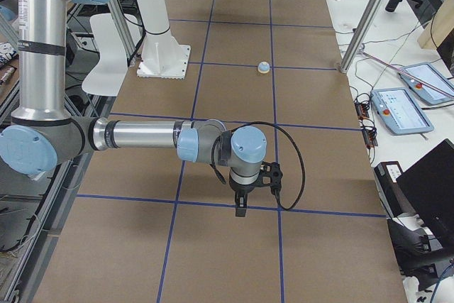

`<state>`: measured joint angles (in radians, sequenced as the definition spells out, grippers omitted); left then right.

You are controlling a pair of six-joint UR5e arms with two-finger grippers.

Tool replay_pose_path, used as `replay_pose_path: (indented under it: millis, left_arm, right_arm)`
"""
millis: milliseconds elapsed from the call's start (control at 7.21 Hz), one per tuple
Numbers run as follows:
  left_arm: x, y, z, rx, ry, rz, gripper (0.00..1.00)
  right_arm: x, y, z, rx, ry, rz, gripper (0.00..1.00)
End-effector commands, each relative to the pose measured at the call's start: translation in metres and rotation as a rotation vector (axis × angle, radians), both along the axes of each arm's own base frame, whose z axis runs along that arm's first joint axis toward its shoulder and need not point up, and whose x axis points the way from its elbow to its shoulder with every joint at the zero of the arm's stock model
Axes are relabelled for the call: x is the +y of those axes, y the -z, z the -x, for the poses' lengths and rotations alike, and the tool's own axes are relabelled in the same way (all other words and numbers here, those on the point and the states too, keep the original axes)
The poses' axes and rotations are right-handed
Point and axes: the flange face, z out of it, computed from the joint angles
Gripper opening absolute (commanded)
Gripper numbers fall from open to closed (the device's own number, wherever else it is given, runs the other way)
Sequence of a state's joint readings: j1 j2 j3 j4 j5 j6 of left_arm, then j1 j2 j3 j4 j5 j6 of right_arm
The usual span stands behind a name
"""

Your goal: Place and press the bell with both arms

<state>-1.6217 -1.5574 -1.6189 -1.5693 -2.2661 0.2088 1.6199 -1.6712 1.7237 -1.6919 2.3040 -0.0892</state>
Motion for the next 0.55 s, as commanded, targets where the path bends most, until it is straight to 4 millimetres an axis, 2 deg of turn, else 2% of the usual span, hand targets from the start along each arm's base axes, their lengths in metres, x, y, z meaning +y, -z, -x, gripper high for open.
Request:
replay_pose_path:
  millis: [0, 416]
  left_arm:
    - [0.0030, -0.0024, -0.0005, 0.004, 0.010, 0.013, 1.00]
    - [0.0031, -0.0028, -0.0027, 0.006, 0.035, 0.036, 1.00]
  right_arm:
    - [0.0004, -0.0001, 0.0000, 0.000, 0.000, 0.001, 1.00]
    - [0.0026, -0.0022, 0.0001, 0.000, -0.002, 0.007, 1.00]
